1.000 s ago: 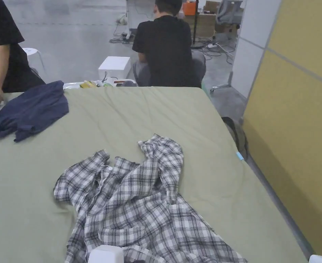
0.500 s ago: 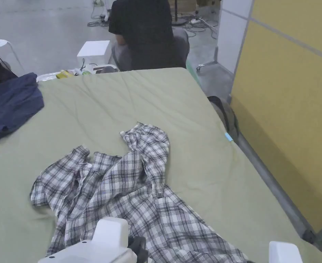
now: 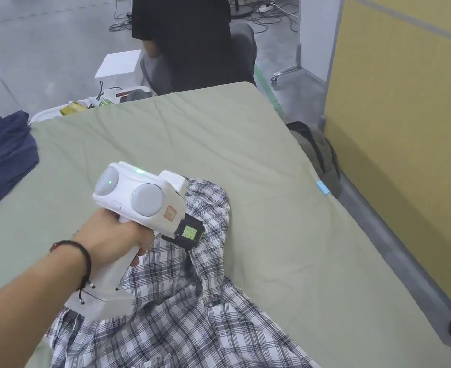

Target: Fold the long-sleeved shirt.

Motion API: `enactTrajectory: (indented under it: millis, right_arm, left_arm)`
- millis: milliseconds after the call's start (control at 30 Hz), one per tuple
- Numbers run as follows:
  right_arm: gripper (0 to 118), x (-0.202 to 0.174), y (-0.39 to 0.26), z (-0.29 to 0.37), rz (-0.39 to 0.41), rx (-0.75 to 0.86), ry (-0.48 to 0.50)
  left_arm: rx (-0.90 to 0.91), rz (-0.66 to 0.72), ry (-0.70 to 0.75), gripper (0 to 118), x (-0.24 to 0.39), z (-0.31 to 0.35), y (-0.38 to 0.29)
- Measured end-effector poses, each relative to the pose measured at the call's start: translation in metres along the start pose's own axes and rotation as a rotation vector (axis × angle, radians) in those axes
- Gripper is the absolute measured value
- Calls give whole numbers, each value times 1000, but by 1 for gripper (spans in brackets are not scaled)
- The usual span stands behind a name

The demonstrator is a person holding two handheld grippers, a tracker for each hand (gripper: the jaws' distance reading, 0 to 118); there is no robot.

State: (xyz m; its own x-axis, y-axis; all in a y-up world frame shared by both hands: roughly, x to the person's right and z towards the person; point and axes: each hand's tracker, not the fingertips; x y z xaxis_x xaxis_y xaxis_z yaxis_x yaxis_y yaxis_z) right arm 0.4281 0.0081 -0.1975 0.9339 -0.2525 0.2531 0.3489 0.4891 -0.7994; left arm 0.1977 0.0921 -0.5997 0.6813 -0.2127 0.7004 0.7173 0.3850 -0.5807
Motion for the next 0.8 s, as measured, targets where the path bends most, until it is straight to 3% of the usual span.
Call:
enactTrajectory:
  millis: [67, 100, 133, 167, 267, 367, 600, 800]
  right_arm:
    - [0, 3, 3, -1, -16, 3, 5]
    - [0, 4, 3, 0, -22, 5, 8]
    - [0, 5, 3, 1, -26, 7, 12]
    - [0, 6, 5, 1, -28, 9, 14]
    - [0, 12, 11, 21, -41, 83, 8]
    - [0, 20, 21, 44, -62, 152, 34]
    - [0, 13, 71, 128, -13, 378, 104]
    - [0, -34, 148, 242, 128, 645, 178]
  left_arm:
    - [-104, -102, 19, 58, 1, -17, -3]
    - [-141, -143, 22, 29, 0, -23, -8]
    - [-165, -171, 37, 10, -3, -25, -14]
    - [-145, -152, 60, 2, -10, -23, -18]
    - [59, 96, 14, 0, -46, 19, -33]
    - [212, 215, 6, 0, -79, 81, -58]
    - [466, 367, -10, 0, -117, 243, -135]
    - [674, 399, 5, 0, -122, 382, -194]
